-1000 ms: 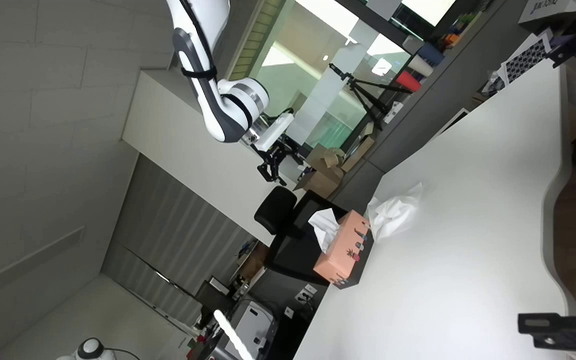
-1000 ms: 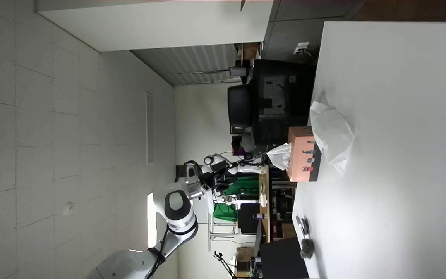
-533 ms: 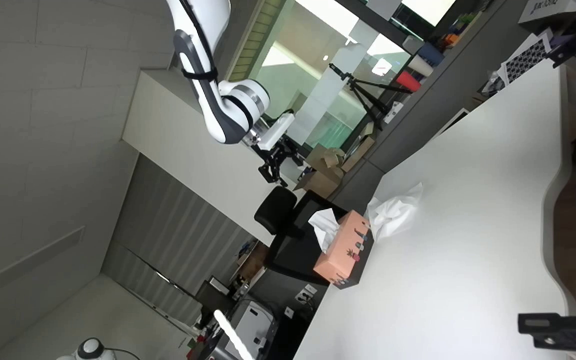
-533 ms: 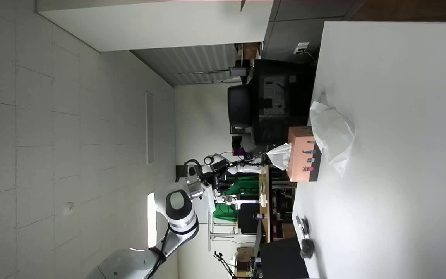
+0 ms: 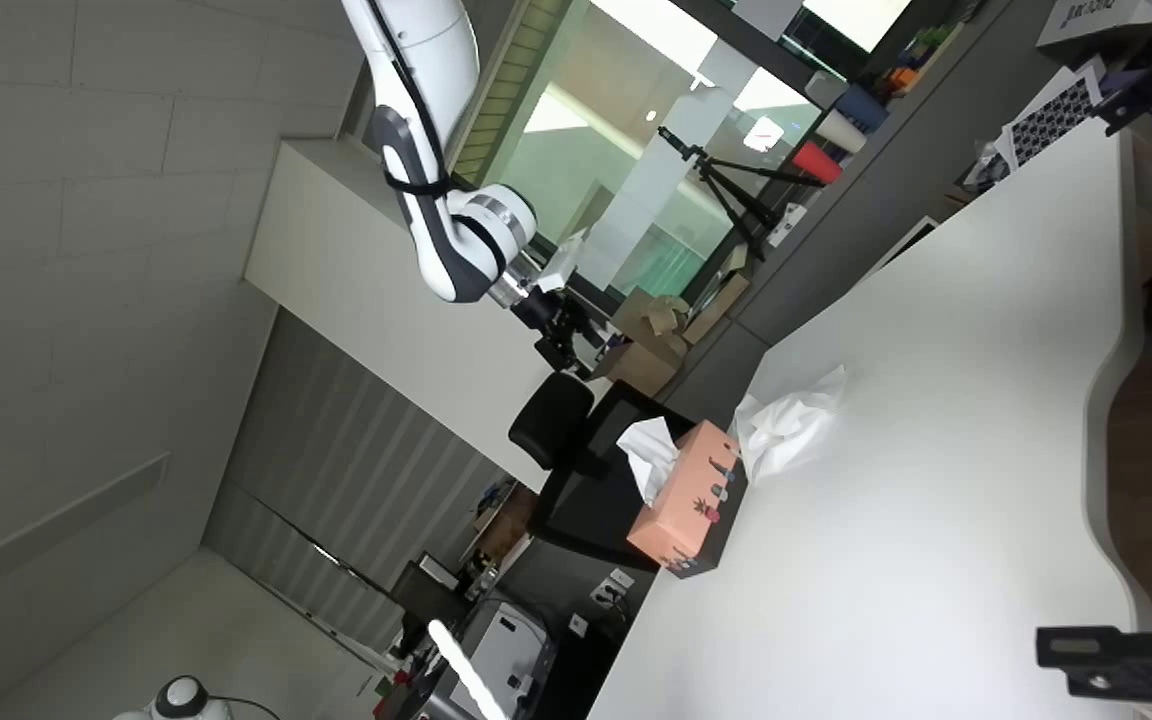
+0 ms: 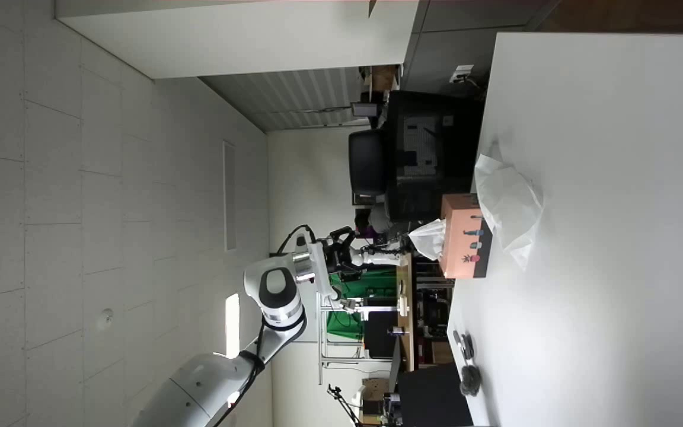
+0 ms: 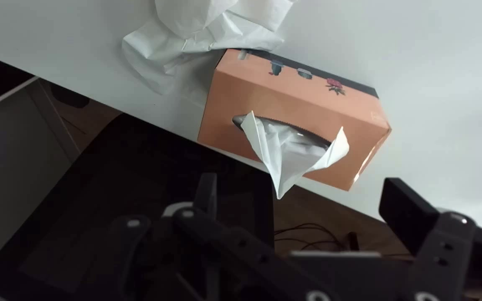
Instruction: Retrieve a napkin from the napkin box and place it on the table
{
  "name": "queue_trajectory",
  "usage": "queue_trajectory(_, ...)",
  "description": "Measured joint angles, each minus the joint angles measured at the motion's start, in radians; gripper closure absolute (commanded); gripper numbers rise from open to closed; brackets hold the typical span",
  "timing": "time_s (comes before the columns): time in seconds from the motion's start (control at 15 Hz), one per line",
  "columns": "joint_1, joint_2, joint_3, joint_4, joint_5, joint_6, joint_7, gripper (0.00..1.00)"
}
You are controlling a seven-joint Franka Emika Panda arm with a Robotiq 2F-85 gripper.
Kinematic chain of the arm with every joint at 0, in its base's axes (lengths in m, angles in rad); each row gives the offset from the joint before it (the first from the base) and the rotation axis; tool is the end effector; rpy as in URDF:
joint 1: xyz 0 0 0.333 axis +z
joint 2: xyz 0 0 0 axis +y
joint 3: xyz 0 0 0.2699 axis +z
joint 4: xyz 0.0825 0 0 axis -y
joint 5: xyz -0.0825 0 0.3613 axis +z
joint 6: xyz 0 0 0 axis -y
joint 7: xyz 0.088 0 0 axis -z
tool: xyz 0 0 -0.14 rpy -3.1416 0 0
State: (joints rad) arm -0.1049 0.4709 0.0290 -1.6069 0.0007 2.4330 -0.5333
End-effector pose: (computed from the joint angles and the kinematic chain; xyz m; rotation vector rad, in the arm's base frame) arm 0.6809 -0.0539 0.3322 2.9269 0.6721 0.5204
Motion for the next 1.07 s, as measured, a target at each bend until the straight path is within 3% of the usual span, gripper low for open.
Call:
queue_trajectory(0.47, -0.018, 0.204, 0.039, 0.328, -0.029, -0.268, -0.300, 0.00)
queue_trajectory(1.07, -0.018, 0.227, 0.041, 0.363, -0.039, -0.283, -0.315, 0.00)
